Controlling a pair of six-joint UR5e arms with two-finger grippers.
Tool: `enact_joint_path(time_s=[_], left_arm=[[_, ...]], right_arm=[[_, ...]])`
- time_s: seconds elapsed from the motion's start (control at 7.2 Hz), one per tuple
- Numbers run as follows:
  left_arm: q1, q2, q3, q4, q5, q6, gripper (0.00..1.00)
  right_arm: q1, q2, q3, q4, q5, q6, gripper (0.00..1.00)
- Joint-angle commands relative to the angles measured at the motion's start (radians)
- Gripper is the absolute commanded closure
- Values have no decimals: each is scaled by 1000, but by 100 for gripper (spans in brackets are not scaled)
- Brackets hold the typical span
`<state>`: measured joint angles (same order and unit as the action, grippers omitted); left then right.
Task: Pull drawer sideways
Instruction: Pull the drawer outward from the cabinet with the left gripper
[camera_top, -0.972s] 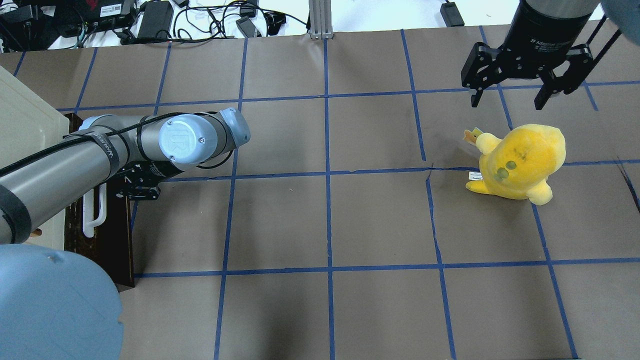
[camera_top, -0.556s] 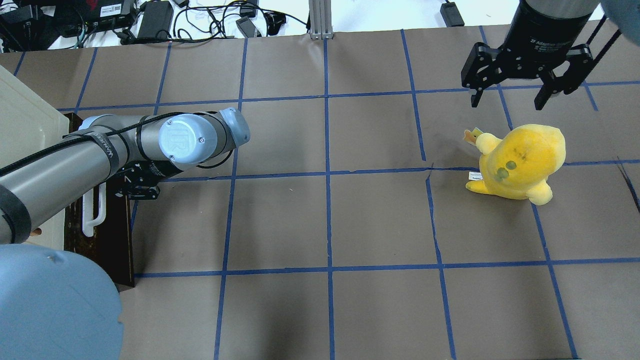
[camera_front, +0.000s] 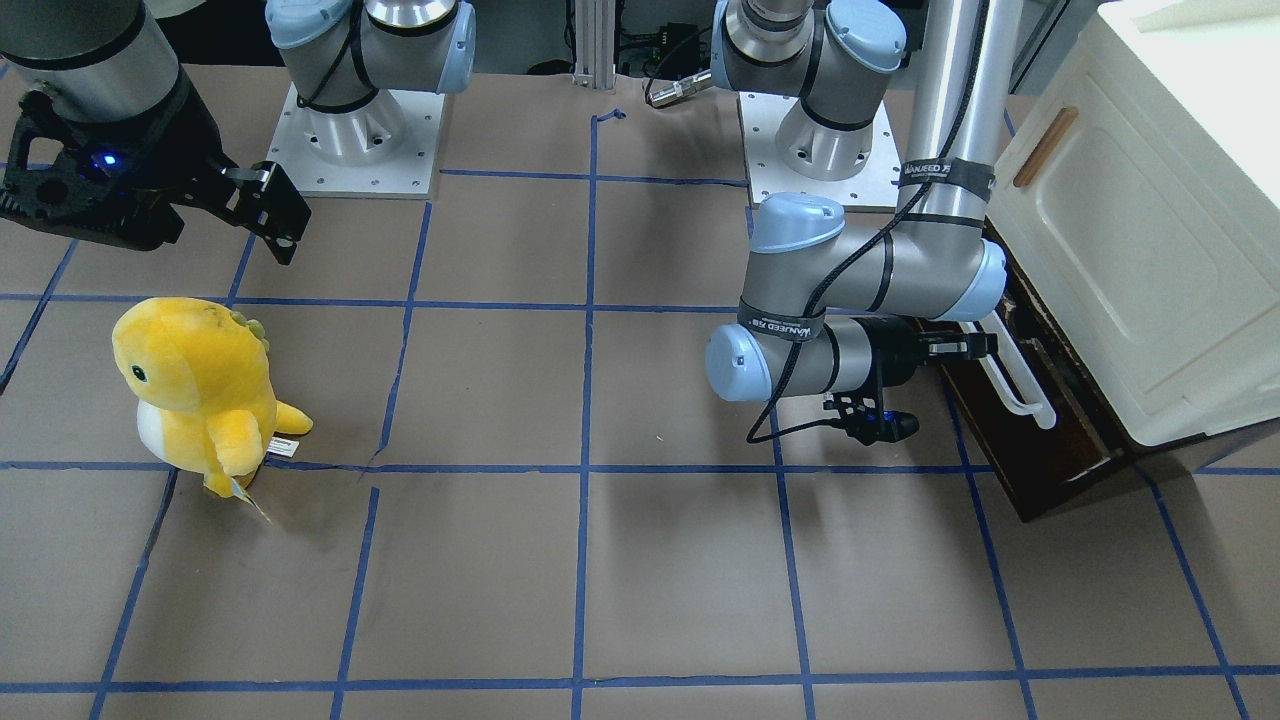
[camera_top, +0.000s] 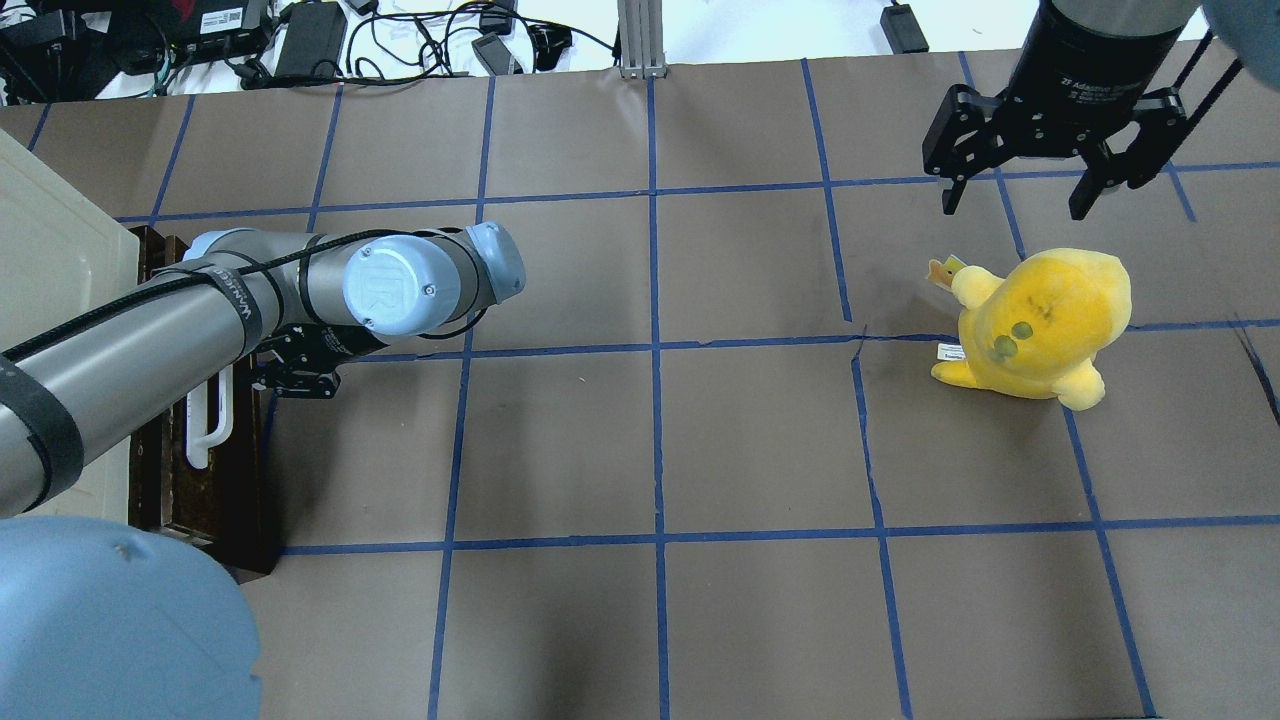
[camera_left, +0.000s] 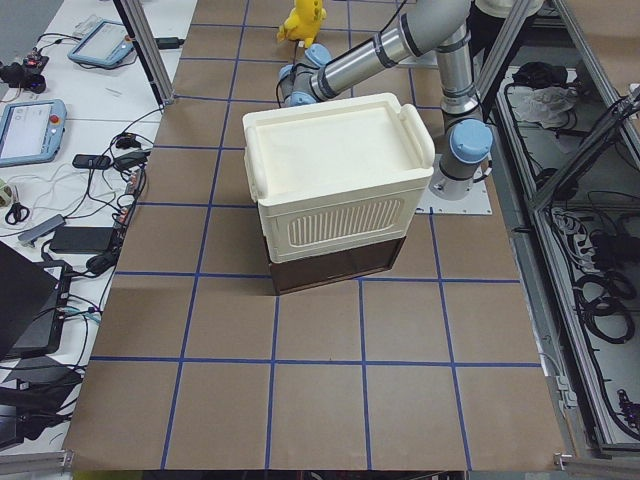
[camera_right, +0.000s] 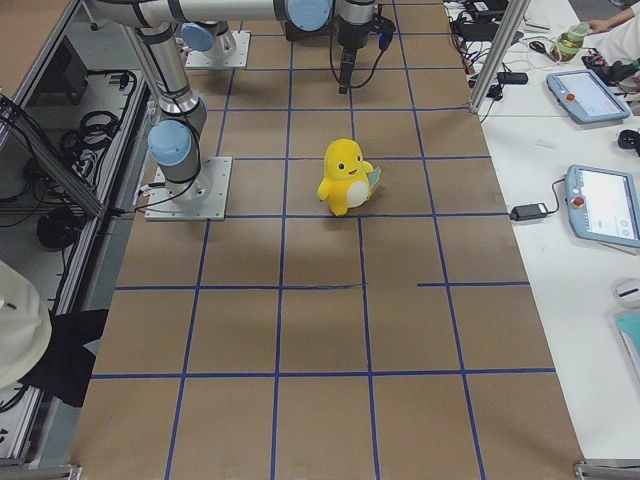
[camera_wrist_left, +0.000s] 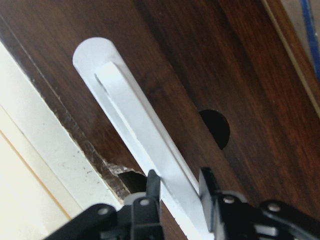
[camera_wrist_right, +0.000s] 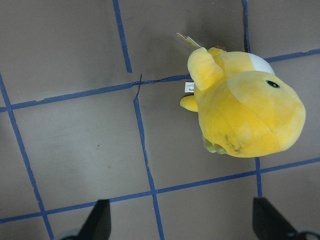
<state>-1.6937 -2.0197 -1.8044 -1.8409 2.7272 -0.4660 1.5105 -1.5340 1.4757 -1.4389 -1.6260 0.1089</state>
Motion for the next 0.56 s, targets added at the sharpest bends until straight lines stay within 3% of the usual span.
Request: enact_joint_path(time_s=[0.0,0.42], left_arm=[[-23,-1,0,2,0,0,72],[-69,-4,0,23,2,6,72]], right_arm=[[0,0,0,0,0,0,0],[0,0,0,0,0,0,0]])
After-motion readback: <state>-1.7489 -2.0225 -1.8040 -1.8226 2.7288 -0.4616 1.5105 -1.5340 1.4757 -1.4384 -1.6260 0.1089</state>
